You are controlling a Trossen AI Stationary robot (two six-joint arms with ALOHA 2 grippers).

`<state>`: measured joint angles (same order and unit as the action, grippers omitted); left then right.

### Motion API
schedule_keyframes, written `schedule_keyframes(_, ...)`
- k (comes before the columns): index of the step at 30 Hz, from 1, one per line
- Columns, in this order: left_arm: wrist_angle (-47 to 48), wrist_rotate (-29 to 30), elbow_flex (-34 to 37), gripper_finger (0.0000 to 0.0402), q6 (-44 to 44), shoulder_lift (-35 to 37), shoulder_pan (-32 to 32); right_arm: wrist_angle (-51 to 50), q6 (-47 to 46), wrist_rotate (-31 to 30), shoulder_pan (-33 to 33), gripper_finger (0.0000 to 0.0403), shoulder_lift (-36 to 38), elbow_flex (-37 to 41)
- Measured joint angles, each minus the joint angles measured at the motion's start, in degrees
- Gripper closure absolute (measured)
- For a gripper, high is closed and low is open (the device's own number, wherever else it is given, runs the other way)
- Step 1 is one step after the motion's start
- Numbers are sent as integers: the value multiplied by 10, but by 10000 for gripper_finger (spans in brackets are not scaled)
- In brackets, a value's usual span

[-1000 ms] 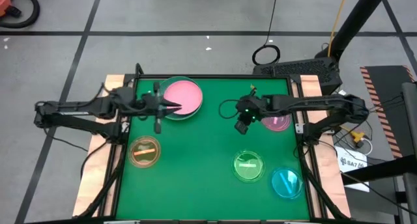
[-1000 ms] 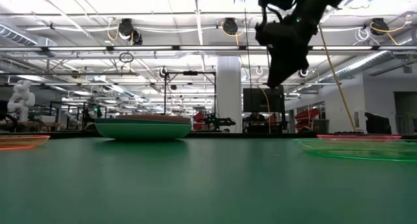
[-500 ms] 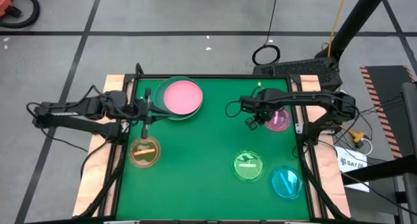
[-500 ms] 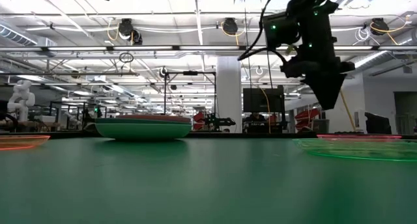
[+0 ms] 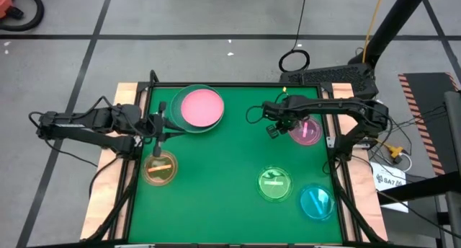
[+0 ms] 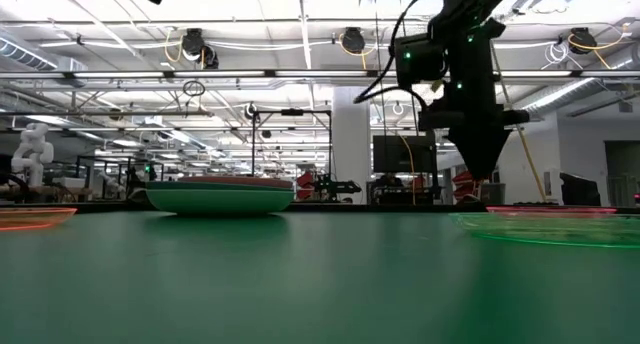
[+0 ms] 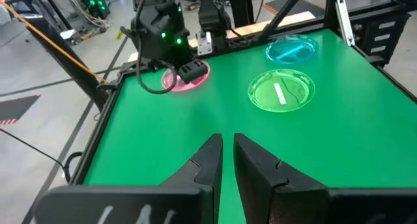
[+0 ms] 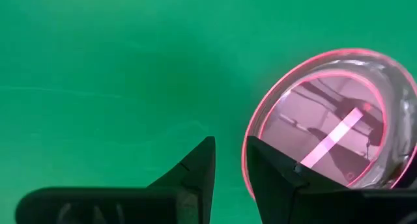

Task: Stack plastic plates
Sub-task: Stack the pink plate on top of the dark pink plate

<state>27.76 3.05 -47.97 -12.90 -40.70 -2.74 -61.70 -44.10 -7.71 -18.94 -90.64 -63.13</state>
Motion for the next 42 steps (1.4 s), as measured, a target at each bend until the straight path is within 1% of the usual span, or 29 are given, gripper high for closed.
schedule_keyframes(4,8,0,0,355,6,5,0,0,-2,-2,-1,322,-32,0)
schedule_keyframes(9,13,0,0,355,15,7,0,1,-1,-25,-6,322,-74,0)
schedule_keyframes(13,22,0,0,355,21,7,0,-6,0,-28,-15,322,-102,0)
schedule_keyframes(17,23,1,0,355,27,7,0,-10,5,-28,-21,322,-115,0)
schedule_keyframes(24,26,1,0,355,30,6,0,-9,11,-30,-22,322,-118,0)
schedule_keyframes(28,30,0,0,355,29,6,0,-5,11,-43,-22,336,-118,0)
schedule_keyframes(38,36,0,0,355,29,6,0,7,13,-45,-22,398,-118,0)
schedule_keyframes(42,36,0,0,355,29,6,0,6,13,-44,-22,399,-118,0)
